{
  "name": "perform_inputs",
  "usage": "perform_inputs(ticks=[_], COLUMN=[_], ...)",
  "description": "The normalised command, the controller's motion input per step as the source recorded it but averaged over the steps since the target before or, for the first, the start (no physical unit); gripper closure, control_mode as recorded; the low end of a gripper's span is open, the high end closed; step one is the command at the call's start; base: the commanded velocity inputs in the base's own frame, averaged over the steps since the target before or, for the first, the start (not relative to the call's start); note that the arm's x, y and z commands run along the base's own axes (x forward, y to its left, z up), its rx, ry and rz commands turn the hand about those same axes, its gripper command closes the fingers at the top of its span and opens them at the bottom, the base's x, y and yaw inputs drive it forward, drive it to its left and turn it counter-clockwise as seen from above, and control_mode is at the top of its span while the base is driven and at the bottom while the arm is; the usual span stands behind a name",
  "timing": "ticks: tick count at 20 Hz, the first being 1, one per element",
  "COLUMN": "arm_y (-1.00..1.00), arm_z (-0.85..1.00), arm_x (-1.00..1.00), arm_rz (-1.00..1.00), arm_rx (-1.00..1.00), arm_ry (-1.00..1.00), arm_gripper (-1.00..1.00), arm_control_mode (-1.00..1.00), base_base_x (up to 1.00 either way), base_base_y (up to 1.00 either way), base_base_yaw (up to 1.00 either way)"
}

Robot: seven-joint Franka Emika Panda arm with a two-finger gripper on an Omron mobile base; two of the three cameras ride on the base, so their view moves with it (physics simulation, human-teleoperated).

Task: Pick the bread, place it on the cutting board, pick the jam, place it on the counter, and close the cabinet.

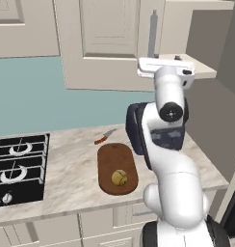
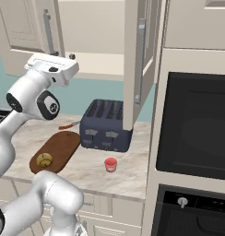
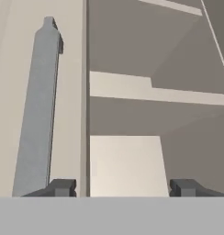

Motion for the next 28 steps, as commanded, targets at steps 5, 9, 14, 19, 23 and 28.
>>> perform_inputs(ticks=[5,9,14,19,23,28], arm_y=[0.00,0.00,0.00,0.00,0.00,0.00], arm_z=[0.00,0.00,0.00,0.00,0.00,0.00], arm_x=[0.21,0.21,0.27,0.25,0.18,0.18], arm_rz=[0.00,0.00,0.04,0.06,0.09,0.10], arm_rx=[0.00,0.00,0.00,0.00,0.00,0.00], arm_ry=[0.19,0.16,0.06,0.00,0.00,0.00], arm_gripper=[-1.00,-1.00,-1.00,-1.00,-1.00,-1.00], arm_control_mode=[-1.00,-1.00,-1.00,-1.00,-1.00,-1.00], base_base_x=[0.00,0.00,0.00,0.00,0.00,0.00], base_base_y=[0.00,0.00,0.00,0.00,0.00,0.00], base_base_yaw=[0.00,0.00,0.00,0.00,0.00,0.00])
